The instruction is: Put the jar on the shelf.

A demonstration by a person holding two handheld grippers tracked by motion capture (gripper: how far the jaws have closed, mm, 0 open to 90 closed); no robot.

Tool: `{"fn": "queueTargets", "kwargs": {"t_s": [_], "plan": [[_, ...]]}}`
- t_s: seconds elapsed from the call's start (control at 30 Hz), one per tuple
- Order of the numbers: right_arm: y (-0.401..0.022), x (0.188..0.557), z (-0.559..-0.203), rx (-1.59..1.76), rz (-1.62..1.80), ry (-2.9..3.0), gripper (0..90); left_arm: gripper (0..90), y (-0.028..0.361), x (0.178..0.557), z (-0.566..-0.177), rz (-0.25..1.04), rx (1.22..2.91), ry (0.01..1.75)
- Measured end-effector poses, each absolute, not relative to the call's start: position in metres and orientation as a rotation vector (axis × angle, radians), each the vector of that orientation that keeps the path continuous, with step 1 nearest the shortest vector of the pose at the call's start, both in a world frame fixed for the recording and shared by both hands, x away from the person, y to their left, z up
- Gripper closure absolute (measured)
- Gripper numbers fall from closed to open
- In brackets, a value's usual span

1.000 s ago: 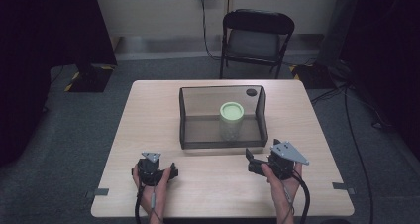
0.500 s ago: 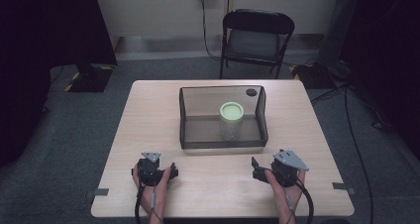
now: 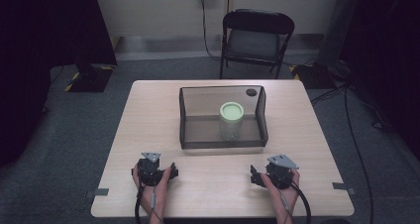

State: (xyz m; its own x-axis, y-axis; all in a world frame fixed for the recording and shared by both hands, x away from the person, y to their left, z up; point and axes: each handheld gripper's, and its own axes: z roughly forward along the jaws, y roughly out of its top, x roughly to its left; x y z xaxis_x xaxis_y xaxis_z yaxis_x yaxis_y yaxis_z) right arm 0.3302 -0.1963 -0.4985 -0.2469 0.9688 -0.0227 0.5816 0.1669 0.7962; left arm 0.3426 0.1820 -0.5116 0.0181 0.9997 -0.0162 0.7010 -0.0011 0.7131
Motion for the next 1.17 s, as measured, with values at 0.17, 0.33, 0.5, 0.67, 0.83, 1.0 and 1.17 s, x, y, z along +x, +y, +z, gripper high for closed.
{"fn": "queueTargets", "kwargs": {"t_s": [0.17, 0.33, 0.5, 0.67, 0.83, 1.0, 1.17], "plan": [[-0.195, 0.334, -0.506, 1.484, 0.883, 1.945, 1.4, 1.3, 0.182, 0.343, -0.512, 0.712, 1.757, 1.738], [-0.195, 0.339, -0.508, 1.523, 0.827, 1.975, 1.5, 1.3, 0.182, 0.343, -0.512, 0.712, 1.757, 1.738], [-0.195, 0.342, -0.509, 1.548, 0.813, 1.988, 0.0, 1.3, 0.182, 0.342, -0.512, 0.714, 1.754, 1.740], [-0.195, 0.342, -0.510, 1.551, 0.814, 1.989, 0.0, 1.3, 0.182, 0.342, -0.512, 0.714, 1.753, 1.740], [-0.195, 0.342, -0.510, 1.551, 0.814, 1.989, 0.0, 1.3, 0.182, 0.342, -0.512, 0.714, 1.754, 1.740], [-0.195, 0.342, -0.510, 1.551, 0.814, 1.989, 0.0, 1.3, 0.182, 0.342, -0.512, 0.714, 1.754, 1.740], [-0.195, 0.342, -0.510, 1.551, 0.814, 1.989, 0.0, 1.3, 0.182, 0.342, -0.512, 0.714, 1.755, 1.740]]}}
